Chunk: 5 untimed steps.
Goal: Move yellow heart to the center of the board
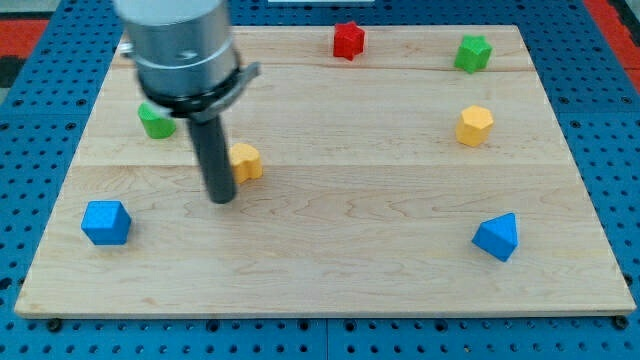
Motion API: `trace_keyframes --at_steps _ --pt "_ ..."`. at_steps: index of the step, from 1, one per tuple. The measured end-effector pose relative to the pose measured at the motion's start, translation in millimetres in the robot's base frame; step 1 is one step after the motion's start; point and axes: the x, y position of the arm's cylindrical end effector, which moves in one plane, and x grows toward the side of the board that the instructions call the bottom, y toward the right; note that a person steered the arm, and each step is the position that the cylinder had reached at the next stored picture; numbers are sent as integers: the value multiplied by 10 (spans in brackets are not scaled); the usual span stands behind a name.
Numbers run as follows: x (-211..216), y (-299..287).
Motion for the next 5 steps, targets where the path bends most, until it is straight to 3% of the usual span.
trace_keyframes --at_steps 2,4,5 --pt "-198 1004" --pt "-134 101" --pt "-368 241"
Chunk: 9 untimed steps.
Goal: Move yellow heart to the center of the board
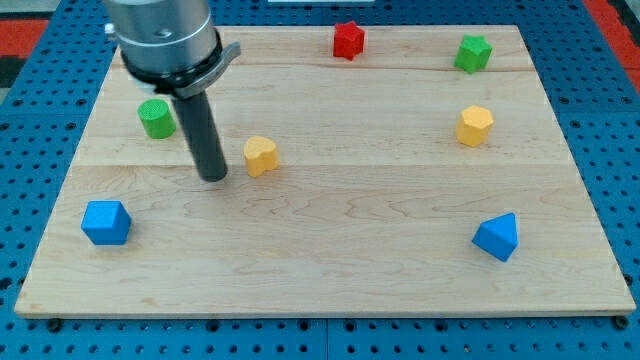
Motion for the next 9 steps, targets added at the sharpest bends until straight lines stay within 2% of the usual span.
trace_keyframes --at_steps 1,2,4,5,6,7,8,9 --pt "39 650" --pt "1 669" --pt "216 1178" --pt "-49 1294" --pt "-323 1017" --pt "-266 1130" --pt "294 1742" --pt "466 2778"
